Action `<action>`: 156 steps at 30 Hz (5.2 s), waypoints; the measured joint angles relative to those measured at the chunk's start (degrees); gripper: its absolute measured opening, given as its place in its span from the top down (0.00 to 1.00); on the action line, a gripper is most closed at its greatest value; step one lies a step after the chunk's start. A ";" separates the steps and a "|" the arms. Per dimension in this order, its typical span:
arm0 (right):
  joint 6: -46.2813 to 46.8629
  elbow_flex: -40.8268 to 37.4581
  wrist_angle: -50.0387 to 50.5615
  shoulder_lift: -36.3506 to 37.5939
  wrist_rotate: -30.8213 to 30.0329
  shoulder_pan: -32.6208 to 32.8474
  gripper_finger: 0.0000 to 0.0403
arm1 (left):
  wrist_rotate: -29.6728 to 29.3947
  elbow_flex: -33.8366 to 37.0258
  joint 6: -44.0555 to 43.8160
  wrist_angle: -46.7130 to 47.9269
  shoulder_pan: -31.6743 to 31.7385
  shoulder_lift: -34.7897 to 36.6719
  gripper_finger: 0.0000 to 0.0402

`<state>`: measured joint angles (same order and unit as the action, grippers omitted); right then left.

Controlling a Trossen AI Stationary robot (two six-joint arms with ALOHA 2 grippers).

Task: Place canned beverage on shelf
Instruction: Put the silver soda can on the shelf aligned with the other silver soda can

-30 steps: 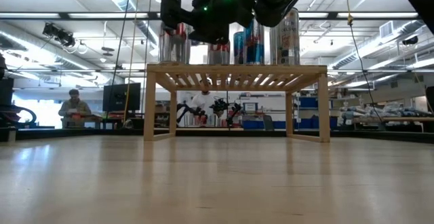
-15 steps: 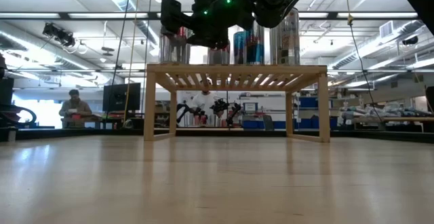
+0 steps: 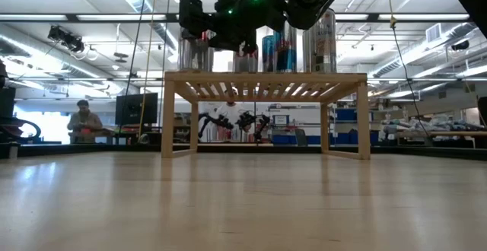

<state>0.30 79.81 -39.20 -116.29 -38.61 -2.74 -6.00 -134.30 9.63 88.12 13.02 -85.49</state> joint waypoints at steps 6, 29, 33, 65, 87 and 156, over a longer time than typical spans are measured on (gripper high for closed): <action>-2.00 0.00 -0.07 0.00 -3.57 1.16 0.29 | 0.01 0.00 0.02 0.01 0.00 0.00 0.14; -1.45 -1.92 12.27 9.04 -17.00 6.99 0.29 | 0.01 0.00 -0.02 1.64 -0.01 0.00 0.14; 2.73 -6.53 11.63 12.55 -14.04 6.72 0.29 | 0.01 0.00 -0.03 1.77 -0.01 0.00 0.14; -0.31 -19.98 -5.37 14.29 -21.31 6.05 0.26 | 0.00 0.01 -0.01 1.70 -0.01 0.00 0.14; 2.54 -19.96 -4.50 14.29 -21.31 5.22 0.21 | 0.01 0.00 -0.02 1.70 -0.01 0.00 0.14; -26.51 -19.92 -19.92 14.25 -25.61 14.82 0.07 | 0.01 0.00 -0.03 1.68 -0.01 0.00 0.14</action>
<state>-26.22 59.89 -59.12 -102.04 -64.22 12.07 -5.99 -134.30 9.60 89.80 13.00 -85.49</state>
